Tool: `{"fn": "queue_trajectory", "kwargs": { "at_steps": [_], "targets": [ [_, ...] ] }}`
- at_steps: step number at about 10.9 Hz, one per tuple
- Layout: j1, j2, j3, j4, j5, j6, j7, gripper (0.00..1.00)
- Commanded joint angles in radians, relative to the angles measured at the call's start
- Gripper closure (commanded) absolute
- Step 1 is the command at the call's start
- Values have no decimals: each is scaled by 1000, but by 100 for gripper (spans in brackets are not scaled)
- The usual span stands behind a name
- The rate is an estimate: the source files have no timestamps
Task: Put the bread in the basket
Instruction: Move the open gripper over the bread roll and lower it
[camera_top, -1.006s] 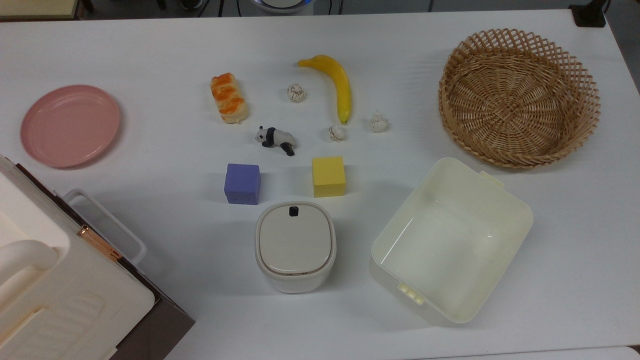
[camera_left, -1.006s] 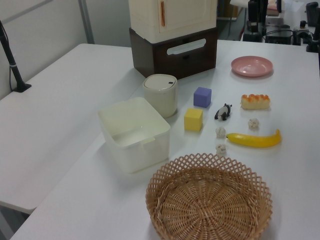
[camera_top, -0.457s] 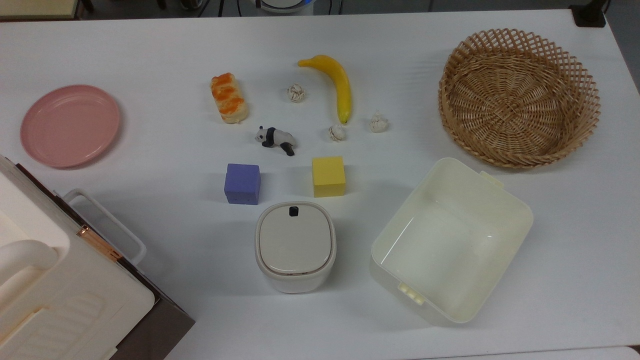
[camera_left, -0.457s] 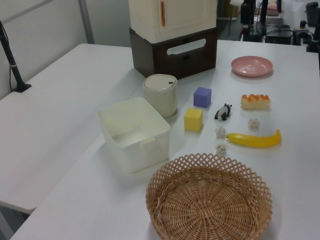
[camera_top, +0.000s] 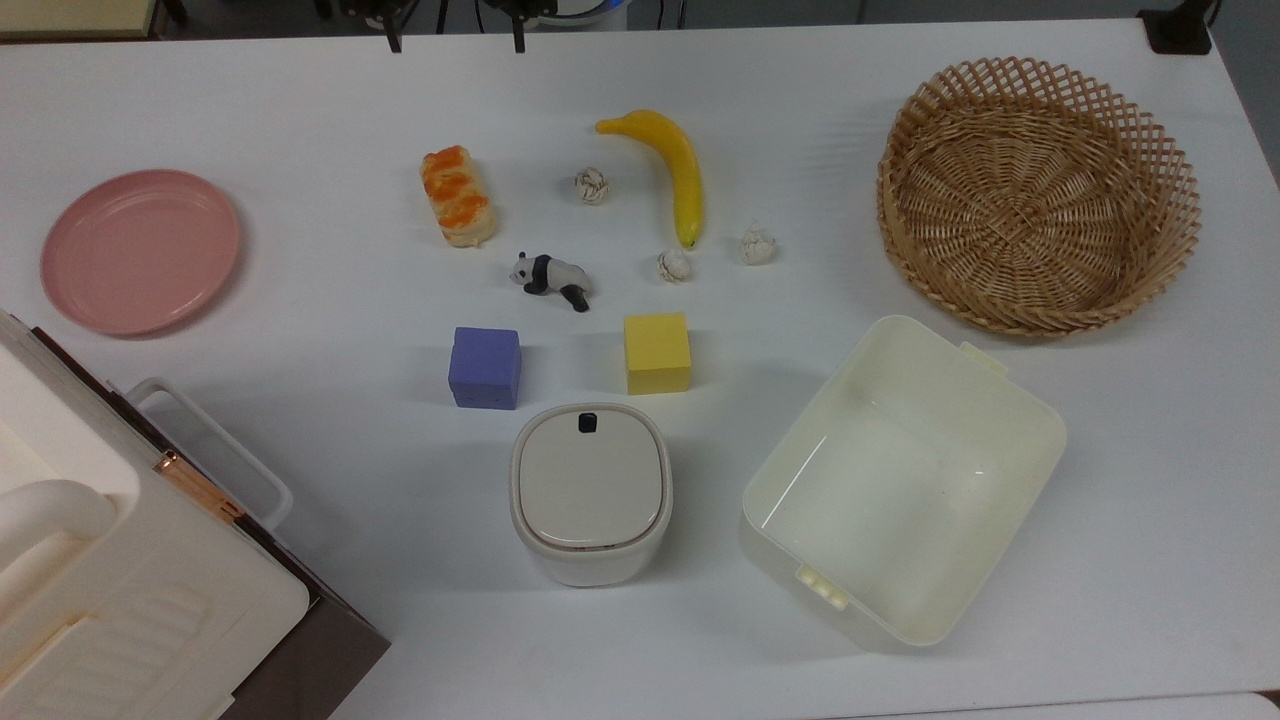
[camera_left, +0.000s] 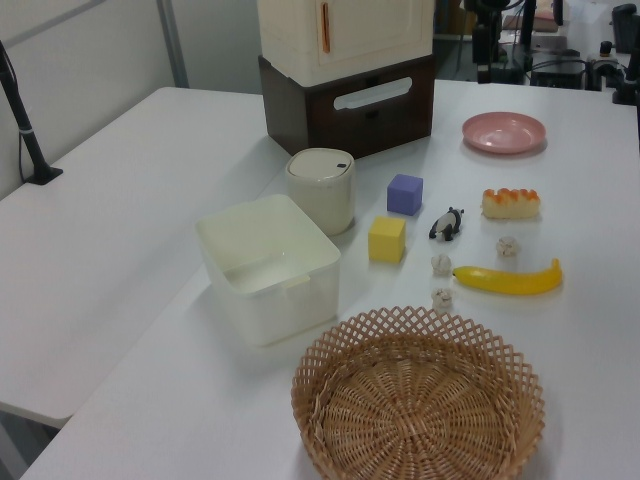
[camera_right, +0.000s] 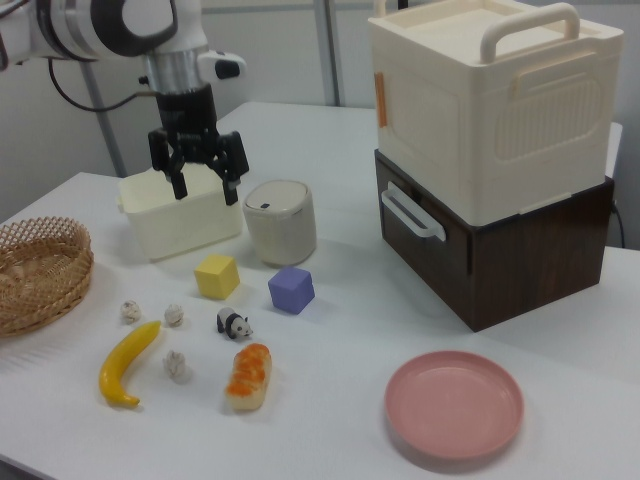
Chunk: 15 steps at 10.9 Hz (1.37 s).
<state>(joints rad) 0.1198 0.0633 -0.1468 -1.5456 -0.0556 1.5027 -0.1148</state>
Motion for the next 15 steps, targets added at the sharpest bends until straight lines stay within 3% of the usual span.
{"fn": "queue_trajectory", "kwargs": {
  "at_steps": [1, 9, 15],
  "targets": [
    [12, -14, -10, -128, 2, 33, -42, 0],
    [-17, 21, -10, -447, -81, 198, -143, 0],
    [-51, 167, -10, -473, -125, 315, -154, 0]
  ]
}}
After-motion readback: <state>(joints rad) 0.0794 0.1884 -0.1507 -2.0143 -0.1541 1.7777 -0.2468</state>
